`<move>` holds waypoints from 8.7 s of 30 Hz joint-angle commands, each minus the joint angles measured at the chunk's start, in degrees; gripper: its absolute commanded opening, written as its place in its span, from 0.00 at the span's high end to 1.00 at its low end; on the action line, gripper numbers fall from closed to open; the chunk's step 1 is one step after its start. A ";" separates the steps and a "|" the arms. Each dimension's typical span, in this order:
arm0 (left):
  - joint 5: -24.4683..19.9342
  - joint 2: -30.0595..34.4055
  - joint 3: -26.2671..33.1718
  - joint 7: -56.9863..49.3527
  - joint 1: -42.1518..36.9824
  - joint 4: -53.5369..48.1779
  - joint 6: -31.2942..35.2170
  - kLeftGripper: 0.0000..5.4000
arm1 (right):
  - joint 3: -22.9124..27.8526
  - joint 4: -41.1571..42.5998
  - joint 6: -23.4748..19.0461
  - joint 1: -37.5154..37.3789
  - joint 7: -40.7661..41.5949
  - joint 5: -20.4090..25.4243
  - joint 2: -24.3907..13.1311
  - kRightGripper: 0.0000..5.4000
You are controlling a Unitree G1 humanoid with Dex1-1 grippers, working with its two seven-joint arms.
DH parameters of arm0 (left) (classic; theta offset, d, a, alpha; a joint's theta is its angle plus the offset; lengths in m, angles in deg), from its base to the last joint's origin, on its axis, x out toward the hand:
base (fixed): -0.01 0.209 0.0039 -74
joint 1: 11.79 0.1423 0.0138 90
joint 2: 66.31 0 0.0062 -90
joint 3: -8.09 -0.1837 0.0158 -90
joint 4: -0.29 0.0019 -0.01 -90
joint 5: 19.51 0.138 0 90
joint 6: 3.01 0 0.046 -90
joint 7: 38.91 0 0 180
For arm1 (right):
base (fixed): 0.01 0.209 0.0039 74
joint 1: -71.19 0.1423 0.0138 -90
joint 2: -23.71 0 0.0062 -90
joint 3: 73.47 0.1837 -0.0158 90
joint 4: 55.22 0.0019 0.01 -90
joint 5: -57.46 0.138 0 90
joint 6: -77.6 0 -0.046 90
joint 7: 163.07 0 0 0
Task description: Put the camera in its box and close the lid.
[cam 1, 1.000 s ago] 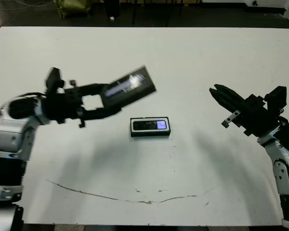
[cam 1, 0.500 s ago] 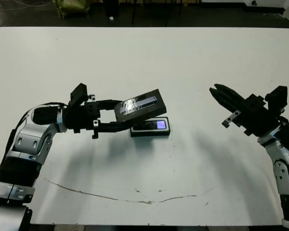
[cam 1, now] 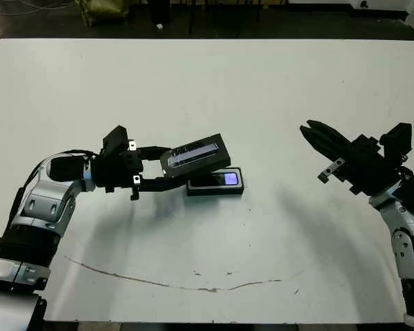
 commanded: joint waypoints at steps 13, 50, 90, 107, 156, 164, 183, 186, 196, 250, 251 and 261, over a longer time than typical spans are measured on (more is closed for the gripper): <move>5.31 -4.46 -4.30 1.98 -7.74 16.80 -4.32 0.59 | 0.11 -0.79 -0.62 -1.02 0.45 -0.02 -0.49 1.00; 6.62 -7.39 -3.92 14.42 -13.67 33.87 -7.59 0.59 | -0.16 -0.66 -1.97 -0.86 0.08 -0.55 -0.86 1.00; 9.88 -6.59 -7.07 13.24 -13.72 28.22 -2.44 0.59 | 0.33 -1.55 -1.07 -0.94 0.70 -0.08 -0.68 1.00; 10.98 -5.55 -7.83 12.76 -13.61 27.16 -2.33 0.59 | 0.62 -2.64 -0.39 -0.71 1.67 0.76 -0.22 1.00; 20.27 -9.06 -17.89 7.63 -19.10 27.12 -6.80 0.59 | 0.49 -2.31 -0.15 -1.20 1.43 1.29 -0.21 1.00; 21.01 -8.44 -19.48 8.92 -19.94 27.81 -8.43 0.48 | 0.33 -1.68 -1.01 -1.21 0.97 1.28 -0.34 1.00; 20.35 -7.92 -19.19 8.75 -19.19 29.36 -10.70 0.00 | 0.37 -1.79 -0.53 -1.27 1.26 1.38 -0.25 1.00; 20.33 -7.81 -19.13 8.59 -18.93 28.62 -10.15 0.00 | 0.49 -2.61 0.05 -1.07 2.08 1.82 -0.12 1.00; 15.85 -6.92 -14.11 6.47 -15.19 22.09 -10.01 0.00 | 0.34 -3.29 0.27 -0.92 2.99 2.24 -0.16 1.00; 12.53 -30.75 -7.56 -53.49 18.14 -20.98 8.90 1.00 | -0.29 -3.52 2.23 -1.29 2.63 0.97 0.42 1.00; 12.77 -30.88 -7.98 -53.95 18.05 -20.76 9.68 1.00 | -0.35 -3.39 2.25 -1.31 2.36 0.63 0.38 1.00; 13.99 -31.14 -8.46 -56.41 17.24 -15.75 14.09 1.00 | -0.11 -3.74 1.90 -1.53 2.32 0.91 0.74 1.00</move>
